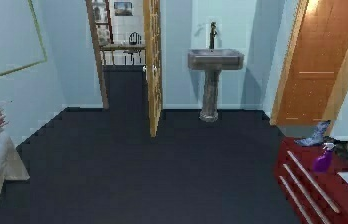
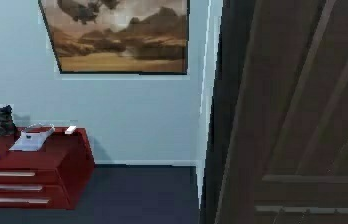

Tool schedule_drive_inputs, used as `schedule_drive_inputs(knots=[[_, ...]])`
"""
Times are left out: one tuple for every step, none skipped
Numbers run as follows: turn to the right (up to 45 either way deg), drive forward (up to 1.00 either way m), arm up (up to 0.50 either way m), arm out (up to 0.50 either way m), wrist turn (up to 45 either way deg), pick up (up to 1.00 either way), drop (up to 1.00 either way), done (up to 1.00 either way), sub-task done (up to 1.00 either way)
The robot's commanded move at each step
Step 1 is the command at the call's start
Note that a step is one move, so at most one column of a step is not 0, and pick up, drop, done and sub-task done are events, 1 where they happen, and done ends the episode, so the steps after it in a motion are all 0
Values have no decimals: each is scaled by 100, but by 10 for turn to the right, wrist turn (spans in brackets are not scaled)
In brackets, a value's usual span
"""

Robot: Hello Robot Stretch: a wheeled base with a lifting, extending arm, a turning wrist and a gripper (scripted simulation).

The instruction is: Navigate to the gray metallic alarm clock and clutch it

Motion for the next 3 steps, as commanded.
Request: schedule_drive_inputs(knots=[[-180,0,0,0,0,0,0,0,0],[0,100,0,0,0,0,0,0,0],[0,100,0,0,0,0,0,0,0]])
